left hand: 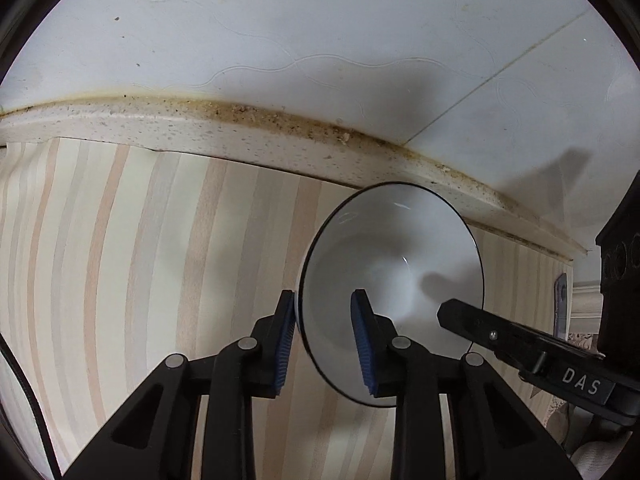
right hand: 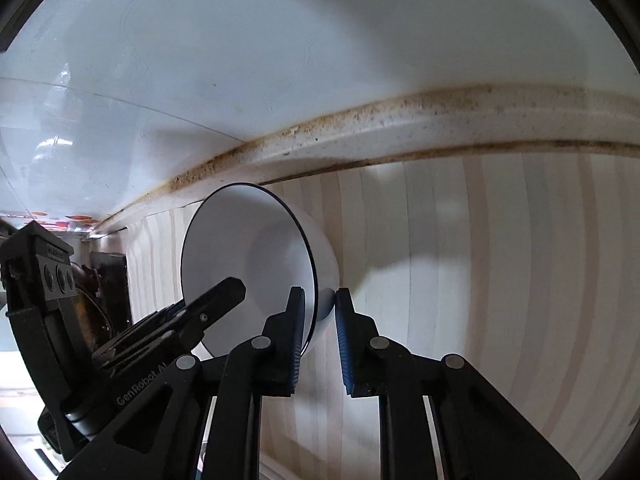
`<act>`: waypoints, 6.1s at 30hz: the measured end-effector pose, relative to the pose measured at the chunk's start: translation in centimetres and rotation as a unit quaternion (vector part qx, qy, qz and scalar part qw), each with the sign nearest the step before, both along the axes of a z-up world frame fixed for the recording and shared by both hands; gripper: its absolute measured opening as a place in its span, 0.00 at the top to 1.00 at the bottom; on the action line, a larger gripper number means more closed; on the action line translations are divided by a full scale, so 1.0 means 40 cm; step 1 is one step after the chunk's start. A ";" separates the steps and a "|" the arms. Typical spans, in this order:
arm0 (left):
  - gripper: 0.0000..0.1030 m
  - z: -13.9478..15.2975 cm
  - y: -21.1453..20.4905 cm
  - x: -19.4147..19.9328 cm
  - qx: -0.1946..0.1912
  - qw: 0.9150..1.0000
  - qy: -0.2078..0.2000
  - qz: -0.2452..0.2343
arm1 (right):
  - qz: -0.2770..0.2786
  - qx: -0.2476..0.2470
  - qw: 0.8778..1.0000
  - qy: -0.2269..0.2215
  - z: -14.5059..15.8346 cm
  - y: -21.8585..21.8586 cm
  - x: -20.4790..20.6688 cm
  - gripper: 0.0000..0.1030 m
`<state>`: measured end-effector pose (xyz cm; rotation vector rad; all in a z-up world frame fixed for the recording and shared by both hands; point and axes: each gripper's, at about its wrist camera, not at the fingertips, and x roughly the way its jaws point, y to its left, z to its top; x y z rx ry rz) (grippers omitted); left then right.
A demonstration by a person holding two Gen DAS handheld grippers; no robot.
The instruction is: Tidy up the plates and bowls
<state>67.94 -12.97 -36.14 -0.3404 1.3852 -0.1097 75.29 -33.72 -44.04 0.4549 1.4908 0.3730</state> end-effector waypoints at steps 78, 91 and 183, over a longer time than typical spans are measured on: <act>0.75 0.173 -0.479 -0.591 0.029 0.965 -0.028 -0.258 | -0.080 -0.049 0.995 0.019 0.134 -0.455 -0.805 0.84; 0.74 0.204 -0.488 -0.613 0.068 0.957 -0.057 -0.277 | -0.106 -0.056 0.993 0.023 0.152 -0.447 -0.807 0.71; 0.60 0.003 -0.438 -0.473 -0.099 0.972 0.113 -0.179 | -0.142 0.178 0.972 0.052 -0.137 -0.455 -0.726 0.44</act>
